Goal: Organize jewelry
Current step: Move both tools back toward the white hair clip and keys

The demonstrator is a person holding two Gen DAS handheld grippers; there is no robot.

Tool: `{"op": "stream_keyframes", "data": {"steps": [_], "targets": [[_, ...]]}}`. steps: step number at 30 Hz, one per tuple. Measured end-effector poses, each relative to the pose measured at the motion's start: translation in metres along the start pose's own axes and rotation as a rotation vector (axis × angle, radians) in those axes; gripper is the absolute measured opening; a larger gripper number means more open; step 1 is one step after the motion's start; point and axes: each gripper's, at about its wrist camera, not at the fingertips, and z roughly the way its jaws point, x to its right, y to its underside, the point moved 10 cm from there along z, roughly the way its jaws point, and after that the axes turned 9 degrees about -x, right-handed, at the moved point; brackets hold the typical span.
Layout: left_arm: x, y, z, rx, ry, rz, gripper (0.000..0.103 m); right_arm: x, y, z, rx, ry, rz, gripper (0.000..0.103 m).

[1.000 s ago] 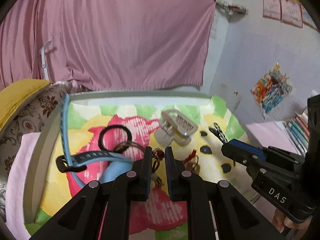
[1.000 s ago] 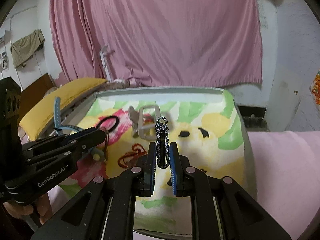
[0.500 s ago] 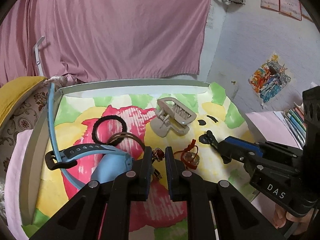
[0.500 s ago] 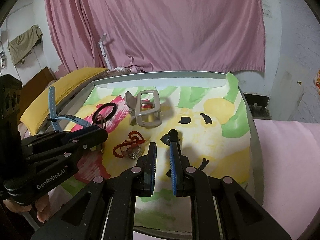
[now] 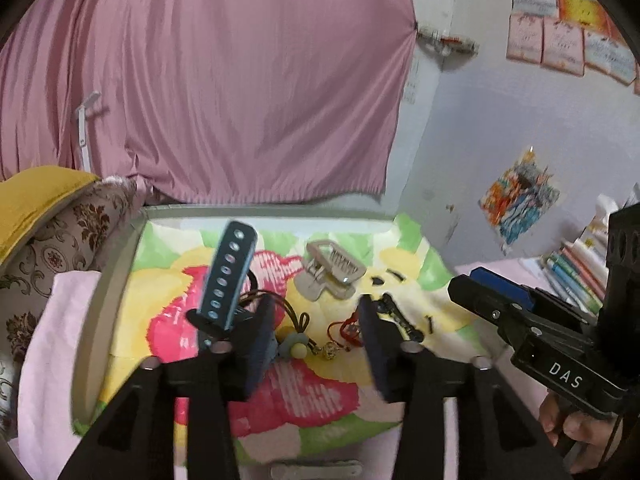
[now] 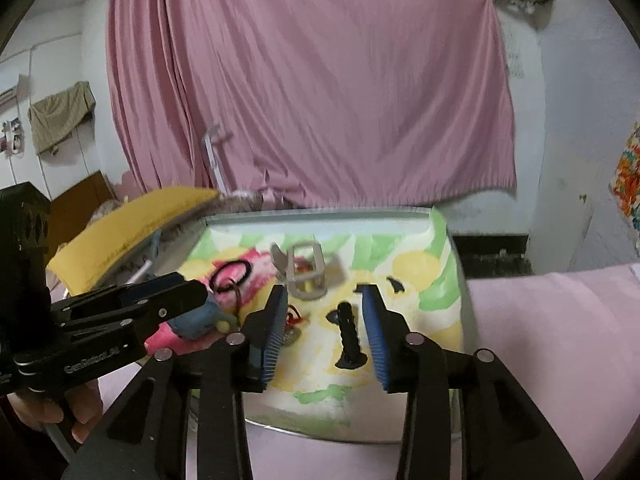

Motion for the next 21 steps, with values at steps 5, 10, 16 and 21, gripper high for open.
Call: {"op": "stream_keyframes", "data": {"steps": [5, 10, 16, 21], "targets": [[-0.007, -0.001, -0.038, 0.105, -0.009, -0.032, 0.071, -0.006, -0.005, -0.031, 0.110, -0.003, -0.003, 0.061], [-0.019, 0.006, -0.076, 0.198, -0.041, -0.051, 0.094, -0.018, -0.002, -0.059, 0.192, -0.033, -0.018, 0.082], [-0.033, 0.028, -0.109, 0.252, -0.073, -0.071, 0.103, -0.040, 0.010, -0.085, 0.251, -0.073, -0.052, 0.093], [-0.042, 0.051, -0.122, 0.223, -0.107, -0.038, 0.103, -0.058, 0.029, -0.091, 0.213, -0.108, -0.106, 0.097]]}}
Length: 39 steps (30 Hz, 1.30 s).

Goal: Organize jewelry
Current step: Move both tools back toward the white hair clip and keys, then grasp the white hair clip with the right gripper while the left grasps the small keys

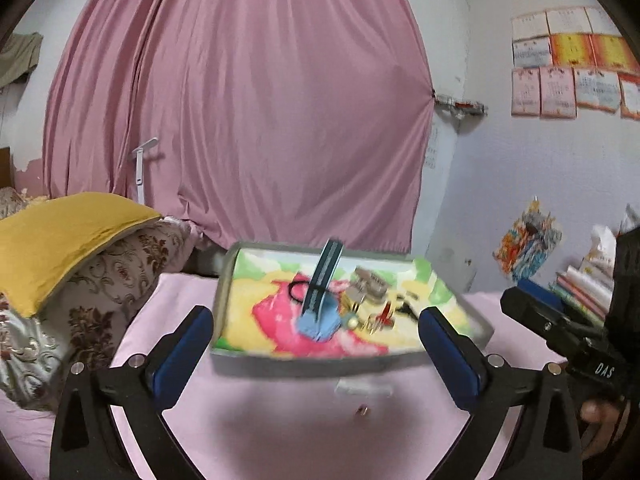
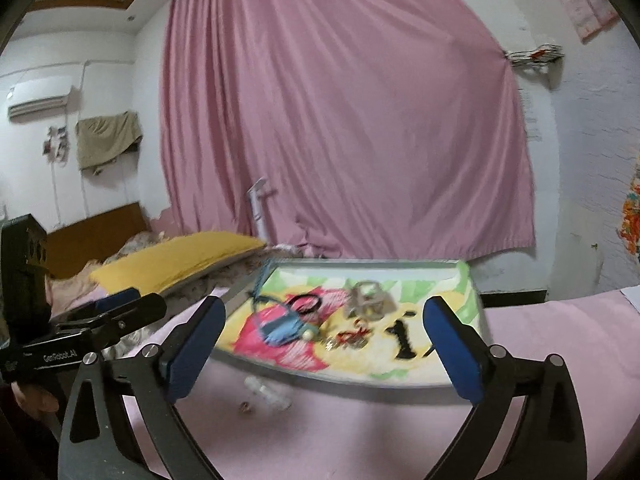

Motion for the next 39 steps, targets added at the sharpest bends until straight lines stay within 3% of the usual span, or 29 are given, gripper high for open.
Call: {"op": "stream_keyframes", "data": {"steps": [6, 13, 16, 19, 24, 33, 39], "targets": [[-0.016, 0.027, 0.000, -0.088, -0.027, 0.044, 0.103, -0.022, 0.030, 0.015, -0.149, -0.056, -0.119, 0.097], [-0.028, 0.054, 0.016, -0.209, -0.005, -0.005, 0.103, -0.020, 0.056, 0.035, -0.300, -0.074, -0.168, 0.096], [-0.026, 0.064, 0.024, -0.259, 0.007, -0.016, 0.103, -0.015, 0.062, 0.044, -0.353, -0.073, -0.182, 0.086], [-0.019, 0.073, 0.030, -0.299, 0.029, -0.013, 0.101, -0.013, 0.070, 0.052, -0.412, -0.087, -0.188, 0.068], [-0.004, 0.082, 0.042, -0.360, 0.062, 0.019, 0.082, -0.016, 0.080, 0.066, -0.487, -0.120, -0.222, 0.046], [0.018, 0.091, 0.066, -0.460, 0.127, 0.059, 0.052, -0.024, 0.091, 0.092, -0.584, -0.163, -0.298, 0.033], [0.027, 0.089, 0.076, -0.496, 0.167, 0.056, 0.043, -0.031, 0.092, 0.100, -0.601, -0.182, -0.344, 0.029]]}}
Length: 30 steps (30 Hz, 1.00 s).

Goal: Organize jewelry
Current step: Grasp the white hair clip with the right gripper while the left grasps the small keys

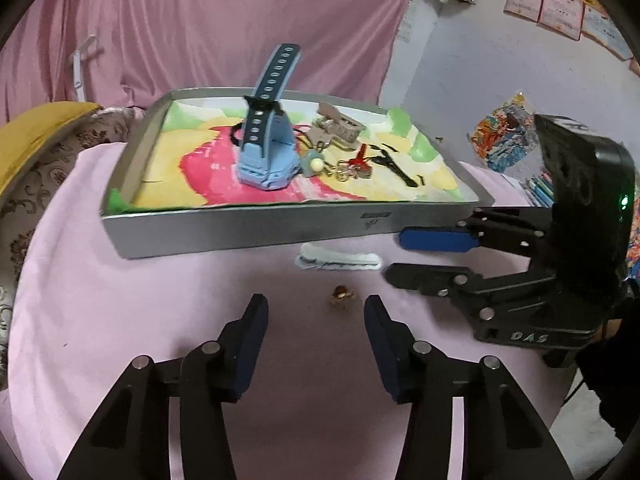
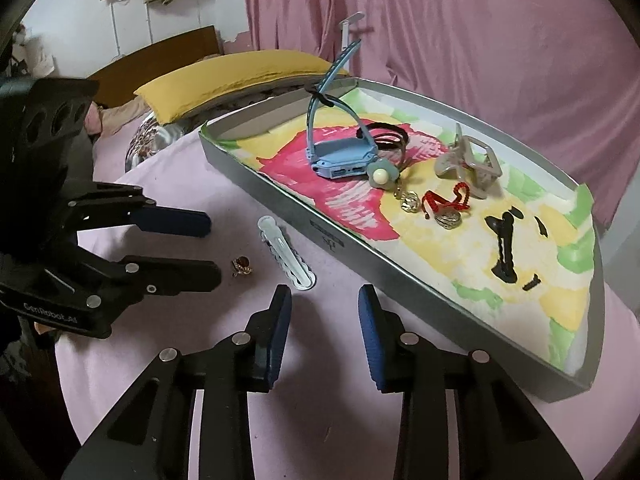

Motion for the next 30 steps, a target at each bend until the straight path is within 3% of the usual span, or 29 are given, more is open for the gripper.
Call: {"op": "stream_keyframes", "data": {"steps": [4, 12, 23, 30], "targets": [[0.008, -0.004, 0.006, -0.025, 0.012, 0.015, 0.039, 0.002, 0.001, 0.000, -0.004, -0.012, 0.005, 0.027], [0.012, -0.009, 0.014, -0.050, -0.055, 0.061, 0.013, 0.003, 0.001, 0.001, -0.007, -0.013, -0.004, 0.027], [-0.013, -0.007, 0.005, -0.032, -0.072, -0.012, 0.013, -0.017, -0.010, 0.010, -0.020, -0.024, -0.064, 0.027], [-0.028, -0.005, 0.000, -0.019, -0.084, -0.062, 0.013, -0.025, -0.014, 0.012, -0.021, -0.034, -0.072, 0.014]]}}
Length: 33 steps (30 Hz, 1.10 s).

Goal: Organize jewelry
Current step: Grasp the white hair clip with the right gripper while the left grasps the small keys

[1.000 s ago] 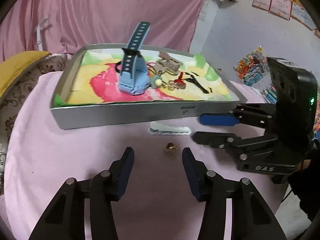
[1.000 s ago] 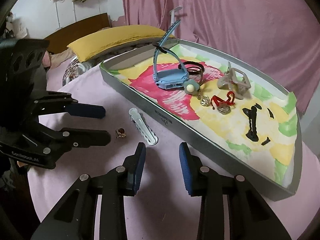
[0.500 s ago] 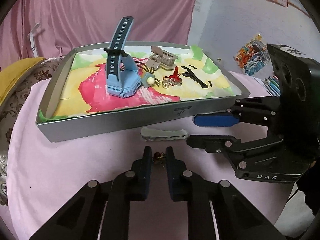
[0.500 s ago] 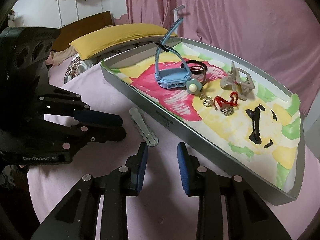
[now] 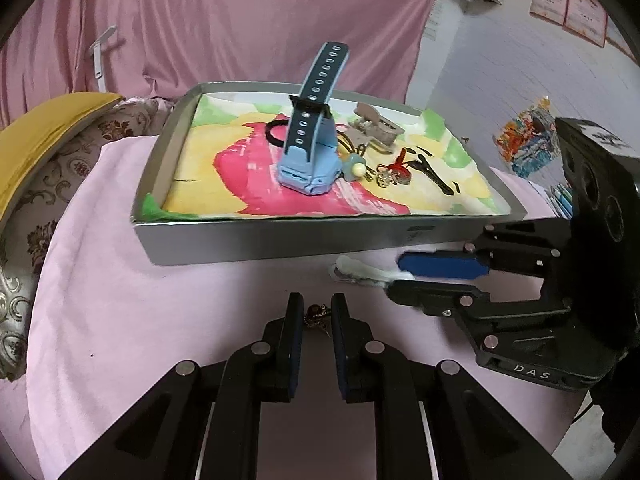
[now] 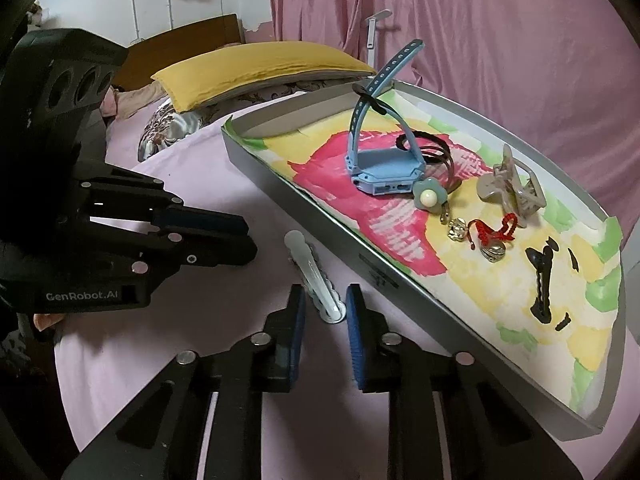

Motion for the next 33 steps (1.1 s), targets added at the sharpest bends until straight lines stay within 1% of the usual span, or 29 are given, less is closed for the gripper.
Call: {"op": "stream_keyframes", "data": {"steps": [3, 10, 19, 24, 30, 33], "targets": [[-0.001, 0.000, 0.000, 0.001, 0.001, -0.007, 0.013, -0.003, 0.003, -0.001, -0.009, 0.006, -0.004, 0.011], [-0.002, 0.000, 0.000, 0.002, 0.003, -0.016, 0.013, -0.008, 0.017, -0.009, -0.028, -0.009, 0.015, 0.011], [-0.005, 0.000, -0.001, 0.007, 0.010, -0.038, 0.013, -0.014, 0.001, 0.000, -0.029, -0.028, 0.012, 0.012], [-0.007, 0.000, -0.001, 0.011, 0.012, -0.048, 0.013, -0.018, -0.001, 0.002, -0.028, -0.030, 0.006, 0.012], [-0.002, -0.001, -0.011, 0.057, 0.022, -0.048, 0.013, -0.014, 0.007, -0.002, -0.024, -0.057, 0.064, 0.010], [0.006, -0.001, -0.015, 0.080, 0.021, -0.026, 0.013, -0.010, 0.019, -0.010, -0.005, -0.039, 0.093, 0.010]]}}
